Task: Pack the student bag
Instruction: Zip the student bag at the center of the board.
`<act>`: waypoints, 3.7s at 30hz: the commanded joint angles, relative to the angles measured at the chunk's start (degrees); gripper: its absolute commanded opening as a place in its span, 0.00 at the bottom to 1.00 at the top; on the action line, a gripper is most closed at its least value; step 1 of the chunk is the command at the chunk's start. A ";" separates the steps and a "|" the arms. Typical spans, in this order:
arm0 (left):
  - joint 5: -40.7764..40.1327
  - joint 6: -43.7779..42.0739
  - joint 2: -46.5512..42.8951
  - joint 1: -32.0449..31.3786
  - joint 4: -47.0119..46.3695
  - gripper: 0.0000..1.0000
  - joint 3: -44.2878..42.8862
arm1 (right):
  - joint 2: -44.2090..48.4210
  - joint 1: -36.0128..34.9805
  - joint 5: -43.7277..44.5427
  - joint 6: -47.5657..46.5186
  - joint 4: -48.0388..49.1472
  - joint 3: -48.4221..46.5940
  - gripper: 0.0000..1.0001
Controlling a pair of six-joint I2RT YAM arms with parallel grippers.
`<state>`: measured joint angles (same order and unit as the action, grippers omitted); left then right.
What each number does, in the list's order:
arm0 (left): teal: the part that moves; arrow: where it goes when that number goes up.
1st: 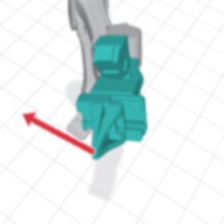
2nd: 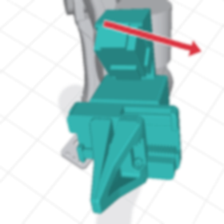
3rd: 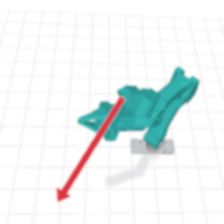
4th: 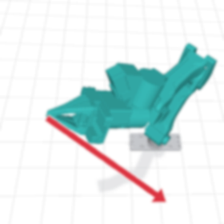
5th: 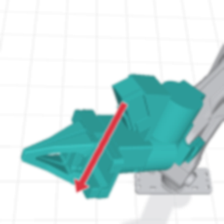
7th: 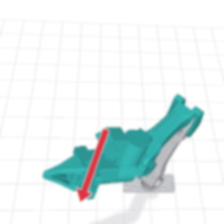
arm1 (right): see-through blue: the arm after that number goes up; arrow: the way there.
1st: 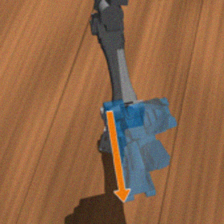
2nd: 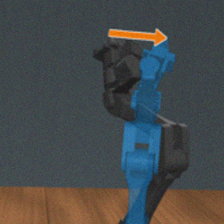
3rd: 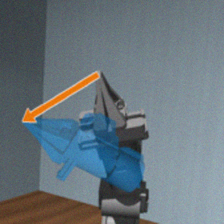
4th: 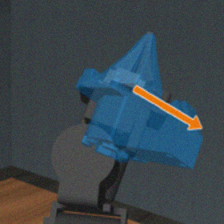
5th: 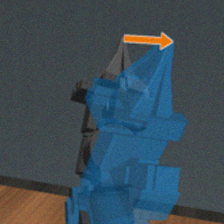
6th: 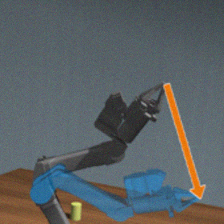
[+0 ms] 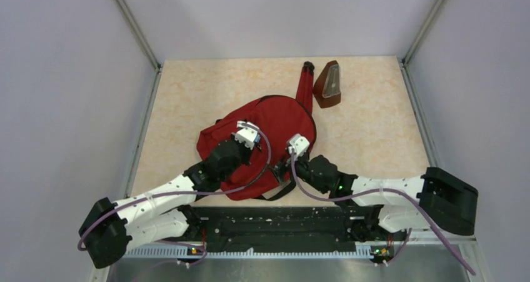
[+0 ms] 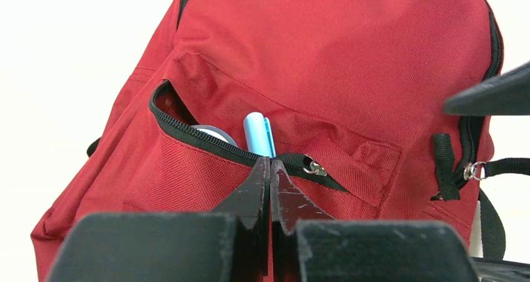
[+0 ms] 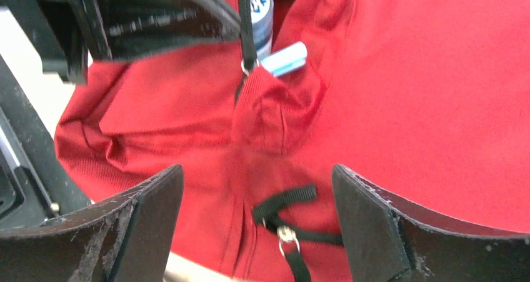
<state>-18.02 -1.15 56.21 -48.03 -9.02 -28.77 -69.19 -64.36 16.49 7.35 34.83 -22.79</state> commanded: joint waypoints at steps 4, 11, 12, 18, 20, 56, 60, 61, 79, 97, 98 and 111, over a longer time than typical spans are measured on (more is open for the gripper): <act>2.05 0.90 -1.57 0.53 -3.55 0.00 0.82 | -12.12 0.20 -2.82 -4.63 10.50 -9.67 0.88; 2.31 0.90 -2.83 0.48 -4.29 0.00 1.75 | -20.51 0.41 -0.46 -6.42 12.85 -13.92 0.59; 2.07 0.90 -2.98 0.48 -4.37 0.00 1.79 | -20.62 0.42 -0.12 -6.07 13.03 -13.34 0.48; -0.46 0.01 -1.87 0.48 -4.57 0.00 0.86 | -17.48 -0.29 -0.25 -3.18 12.85 -7.69 0.09; -0.63 -1.01 -1.08 0.50 -4.29 0.00 0.01 | -16.41 -1.21 -0.39 -2.39 12.32 -5.72 0.02; 0.06 3.50 -7.08 1.59 1.80 0.00 2.42 | -6.26 10.94 -13.44 9.25 -4.45 -14.51 0.67; 2.00 5.94 -7.27 1.61 4.73 0.00 3.30 | -14.84 14.90 -22.22 10.32 -3.18 -21.17 0.62; 2.34 6.12 -7.19 1.57 5.13 0.00 3.36 | -16.98 15.48 -24.15 10.45 -3.18 -23.02 0.60; 0.74 7.24 -6.87 1.60 7.74 0.00 1.79 | -41.28 16.06 -47.19 13.02 0.73 -41.42 0.11; -3.36 4.34 -7.91 1.61 6.67 0.00 -0.77 | -19.59 17.60 -36.13 8.55 -8.64 -28.87 0.71; -3.42 4.24 -7.71 1.57 6.54 0.00 -0.96 | -17.98 17.60 -35.37 8.72 -7.91 -26.63 0.72; -1.52 2.50 -6.42 1.58 5.48 0.00 -1.89 | -16.74 10.22 -20.53 2.22 -7.39 -18.99 0.59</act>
<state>-19.05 2.74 49.89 -46.65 -0.80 -27.97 -84.62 -50.76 -13.93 13.91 27.42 -39.44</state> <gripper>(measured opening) 0.008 0.667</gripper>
